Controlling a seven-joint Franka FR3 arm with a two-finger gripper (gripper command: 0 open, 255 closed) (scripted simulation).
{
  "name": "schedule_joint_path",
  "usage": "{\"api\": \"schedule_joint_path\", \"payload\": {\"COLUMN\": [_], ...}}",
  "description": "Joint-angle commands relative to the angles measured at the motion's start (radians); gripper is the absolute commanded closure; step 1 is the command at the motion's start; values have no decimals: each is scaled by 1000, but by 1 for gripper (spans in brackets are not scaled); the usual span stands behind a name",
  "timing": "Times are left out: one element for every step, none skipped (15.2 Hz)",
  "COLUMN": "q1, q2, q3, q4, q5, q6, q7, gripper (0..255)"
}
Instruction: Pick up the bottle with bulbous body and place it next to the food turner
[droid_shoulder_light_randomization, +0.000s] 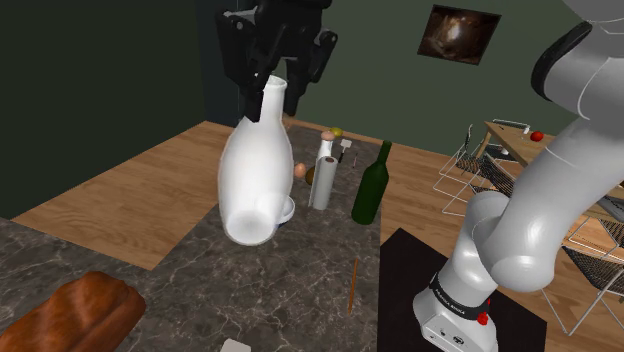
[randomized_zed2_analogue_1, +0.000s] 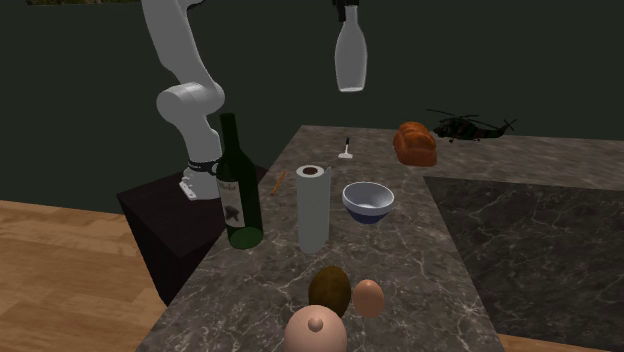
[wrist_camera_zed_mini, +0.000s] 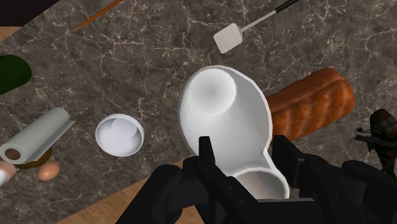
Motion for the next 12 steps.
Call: {"api": "schedule_joint_path", "payload": {"q1": [-1, -1, -1, 0, 0, 0, 0, 1, 1, 2, 2, 3], "q2": [-17, -26, -33, -41, -48, -54, -61, -67, -72, -78, -83, -88], "q3": [-4, -6, -8, -10, -11, -13, -14, -15, -16, -17, -18, -19], "q4": [-46, -69, -91, -112, -133, -154, -174, -194, -214, -233, -251, -270], "q5": [8, 11, 15, 18, 21, 24, 26, 29, 31, 33, 35, 37], "q6": [32, 47, 62, 77, 92, 107, 121, 136, 150, 164, 178, 192], "q7": [-3, -4, -6, -7, -8, -10, -11, -11, -12, -13, -14, -14], "gripper": [255, 255, 255, 255, 255, 255, 255, 255, 255, 255, 255, 255]}}
